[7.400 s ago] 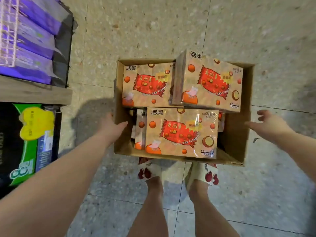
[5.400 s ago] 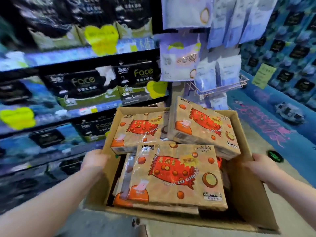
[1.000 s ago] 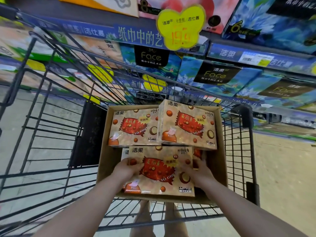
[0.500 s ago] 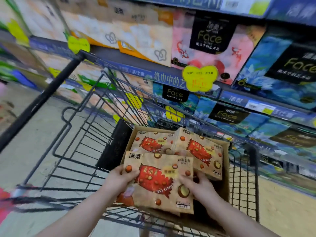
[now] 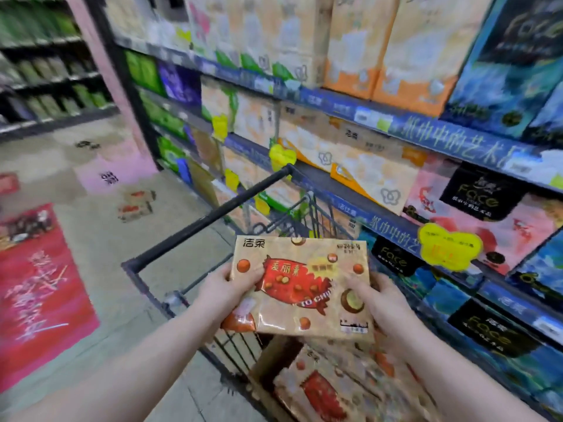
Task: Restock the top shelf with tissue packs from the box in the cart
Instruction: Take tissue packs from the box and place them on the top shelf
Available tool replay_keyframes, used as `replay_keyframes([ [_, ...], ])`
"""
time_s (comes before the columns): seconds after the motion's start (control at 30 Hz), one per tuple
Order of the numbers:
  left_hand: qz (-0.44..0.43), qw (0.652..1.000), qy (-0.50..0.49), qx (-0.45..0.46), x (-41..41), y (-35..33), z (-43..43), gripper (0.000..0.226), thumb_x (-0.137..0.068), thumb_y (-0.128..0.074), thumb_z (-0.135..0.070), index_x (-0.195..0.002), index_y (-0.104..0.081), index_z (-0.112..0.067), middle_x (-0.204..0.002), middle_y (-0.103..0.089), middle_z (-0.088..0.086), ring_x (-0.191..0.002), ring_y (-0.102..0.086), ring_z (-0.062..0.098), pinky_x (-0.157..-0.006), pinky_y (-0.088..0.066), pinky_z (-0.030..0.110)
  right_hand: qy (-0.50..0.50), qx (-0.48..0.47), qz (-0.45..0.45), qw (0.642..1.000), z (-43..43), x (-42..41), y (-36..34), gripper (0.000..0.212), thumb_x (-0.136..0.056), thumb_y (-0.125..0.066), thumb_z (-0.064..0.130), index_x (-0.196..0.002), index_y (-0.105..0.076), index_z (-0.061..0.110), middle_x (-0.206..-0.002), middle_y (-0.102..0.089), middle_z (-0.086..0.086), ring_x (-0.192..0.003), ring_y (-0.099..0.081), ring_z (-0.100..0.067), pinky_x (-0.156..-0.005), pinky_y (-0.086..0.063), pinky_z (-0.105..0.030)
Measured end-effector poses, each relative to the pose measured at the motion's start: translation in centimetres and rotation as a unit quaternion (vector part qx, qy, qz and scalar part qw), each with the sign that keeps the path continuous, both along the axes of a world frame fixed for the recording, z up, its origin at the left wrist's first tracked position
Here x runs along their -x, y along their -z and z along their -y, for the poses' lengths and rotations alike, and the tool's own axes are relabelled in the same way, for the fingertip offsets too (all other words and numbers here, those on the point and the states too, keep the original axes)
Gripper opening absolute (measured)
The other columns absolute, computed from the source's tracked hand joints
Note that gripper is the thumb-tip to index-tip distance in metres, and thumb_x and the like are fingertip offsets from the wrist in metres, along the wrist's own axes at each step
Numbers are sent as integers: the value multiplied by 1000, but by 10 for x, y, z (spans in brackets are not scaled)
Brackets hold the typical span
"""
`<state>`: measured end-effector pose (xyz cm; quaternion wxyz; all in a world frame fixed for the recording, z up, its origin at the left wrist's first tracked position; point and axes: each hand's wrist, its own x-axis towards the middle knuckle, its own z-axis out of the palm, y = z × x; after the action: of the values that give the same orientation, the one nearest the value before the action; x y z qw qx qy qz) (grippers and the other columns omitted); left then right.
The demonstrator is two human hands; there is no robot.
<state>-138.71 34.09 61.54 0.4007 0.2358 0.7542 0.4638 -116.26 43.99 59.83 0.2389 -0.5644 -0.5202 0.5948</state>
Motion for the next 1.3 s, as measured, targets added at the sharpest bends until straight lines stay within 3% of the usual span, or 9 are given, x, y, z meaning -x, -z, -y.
replay_keyframes([
  [0.13,-1,998,-37,-55,46,-28,24,26,-78,-73,-39,-98,-65,-25,-88,-72,-1,-77,-70,16,-68,-57,30,-17,-77,-7,997,7,53,-49,37,-83,-66,43,-109,-48,24,-96,-65,1,-79,-65,-14,-59,-49,-28],
  [0.3,-31,990,-82,-110,131,-62,75,23,-80,-71,-39,-92,-65,-20,-93,-73,2,-80,-68,17,-74,-56,31,-69,-121,-29,990,43,149,-89,53,-75,-67,56,-114,-55,22,-104,-69,-1,-92,-68,-21,-82,-55,-42],
  [0.37,-40,986,-98,-133,173,-78,104,17,-81,-71,-36,-89,-65,-22,-90,-72,-1,-77,-68,14,-69,-55,26,-95,-139,-26,985,64,195,-103,64,-72,-65,61,-120,-54,21,-110,-67,-1,-99,-66,-22,-91,-52,-45],
  [0.5,-60,974,-122,-179,255,-108,163,10,-84,-68,-33,-83,-63,-24,-77,-69,-7,-62,-64,5,-46,-47,13,-144,-153,-48,976,105,289,-132,56,-82,-64,49,-124,-53,14,-104,-70,-5,-88,-69,-21,-78,-55,-39],
  [0.67,-85,968,-147,-185,328,-135,209,15,-84,-68,-35,-90,-64,-22,-91,-71,2,-83,-69,19,-72,-55,28,-172,-167,-62,969,137,374,-156,57,-82,-62,52,-124,-52,14,-103,-71,-7,-87,-70,-23,-79,-55,-39],
  [0.73,-88,965,-158,-192,355,-143,218,14,-84,-68,-35,-85,-61,-23,-93,-71,3,-85,-68,21,-73,-54,29,-181,-167,-70,967,143,405,-163,58,-81,-63,53,-124,-53,14,-99,-73,-7,-82,-72,-22,-79,-57,-41],
  [1.0,-104,955,-179,-213,449,-165,185,23,-83,-67,-41,-90,-61,-20,-82,-67,-3,-68,-63,11,-50,-45,20,-198,-204,-83,955,100,507,-191,47,-80,-66,48,-112,-58,14,-84,-76,-6,-74,-74,-22,-78,-58,-44],
  [1.2,-140,949,-190,-208,542,-181,120,23,-81,-68,-45,-91,-63,-25,-90,-71,0,-82,-68,21,-74,-56,33,-199,-219,-110,949,32,603,-200,48,-82,-65,49,-115,-56,16,-87,-75,-5,-72,-73,-20,-71,-59,-38],
  [1.3,-159,946,-184,-215,578,-200,76,22,-84,-65,-45,-86,-59,-23,-80,-68,-2,-66,-65,13,-51,-49,20,-201,-232,-124,944,-11,641,-213,54,-80,-65,52,-118,-56,14,-95,-73,-6,-81,-73,-22,-79,-58,-43],
])
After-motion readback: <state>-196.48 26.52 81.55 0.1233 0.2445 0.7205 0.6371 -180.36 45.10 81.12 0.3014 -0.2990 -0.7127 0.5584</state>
